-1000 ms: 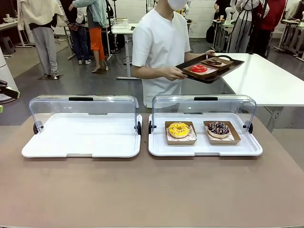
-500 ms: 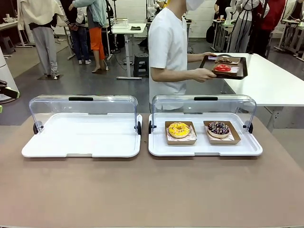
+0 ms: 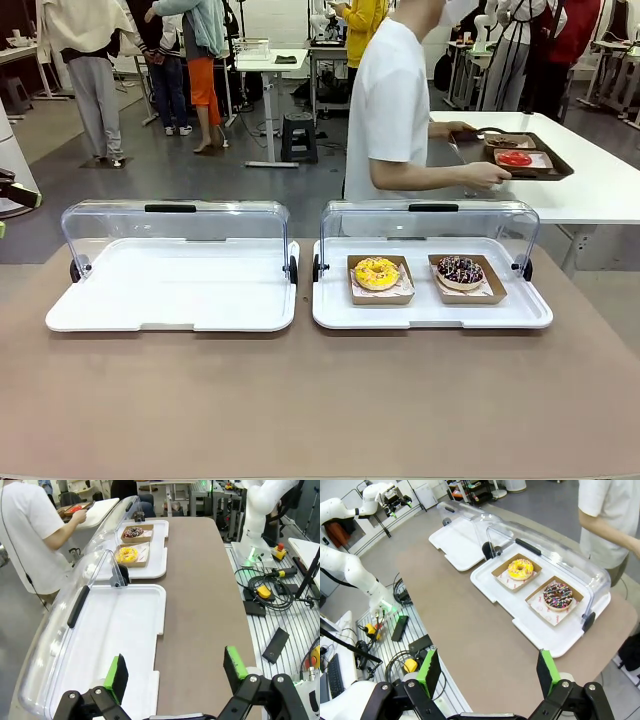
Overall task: Provide the desired donut to the person.
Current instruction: Place the picked Paper togo box onto the Handle tray extended by the person.
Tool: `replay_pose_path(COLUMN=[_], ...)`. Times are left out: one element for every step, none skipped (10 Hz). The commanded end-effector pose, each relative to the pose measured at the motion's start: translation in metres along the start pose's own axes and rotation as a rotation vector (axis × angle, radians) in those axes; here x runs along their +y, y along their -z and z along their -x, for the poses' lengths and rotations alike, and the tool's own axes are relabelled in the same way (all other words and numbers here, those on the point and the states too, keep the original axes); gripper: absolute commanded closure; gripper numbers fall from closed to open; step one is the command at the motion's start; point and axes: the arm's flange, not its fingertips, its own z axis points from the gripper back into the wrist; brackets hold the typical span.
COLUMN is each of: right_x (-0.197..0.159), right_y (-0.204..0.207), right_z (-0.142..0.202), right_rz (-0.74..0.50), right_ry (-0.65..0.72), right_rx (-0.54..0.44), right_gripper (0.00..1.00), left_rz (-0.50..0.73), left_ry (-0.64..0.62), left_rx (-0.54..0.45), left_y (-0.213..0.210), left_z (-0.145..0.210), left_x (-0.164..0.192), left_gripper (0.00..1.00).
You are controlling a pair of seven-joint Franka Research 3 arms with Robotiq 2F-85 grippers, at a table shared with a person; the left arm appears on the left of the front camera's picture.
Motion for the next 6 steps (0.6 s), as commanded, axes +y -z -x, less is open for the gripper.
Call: replay_pose_path(right_x=[-0.0007, -0.0007, -0.0007, -0.0007, -0.0007, -0.0007], right_y=[0.0009, 0.0009, 0.0009, 0.0009, 0.0009, 0.0009], right_z=[-0.0010, -0.0010, -0.0010, -0.0010, -0.0010, -0.0010], right_rz=[-0.013, -0.013, -0.013, -0.013, -0.013, -0.013], right_ry=[-0.014, -0.014, -0.014, -0.014, -0.014, -0.014], right_rx=[-0.019, -0.019, -0.019, -0.019, -0.019, -0.019], right_gripper=[0.00, 0.00, 0.00, 0.00, 0.00, 0.00], left_rz=[0.001, 0.001, 0.001, 0.001, 0.001, 0.001], left_ry=[0.012, 0.012, 0.012, 0.012, 0.012, 0.012], left_rx=[-0.010, -0.010, -0.010, -0.010, -0.010, -0.010], left_y=[-0.0014, -0.0014, -0.0014, -0.0014, -0.0014, -0.0014], left_z=[0.0016, 0.0016, 0.0016, 0.0016, 0.0016, 0.0016], left_x=[-0.0011, -0.0011, -0.0011, -0.0011, -0.0011, -0.0011], left_gripper=[0.00, 0.00, 0.00, 0.00, 0.00, 0.00])
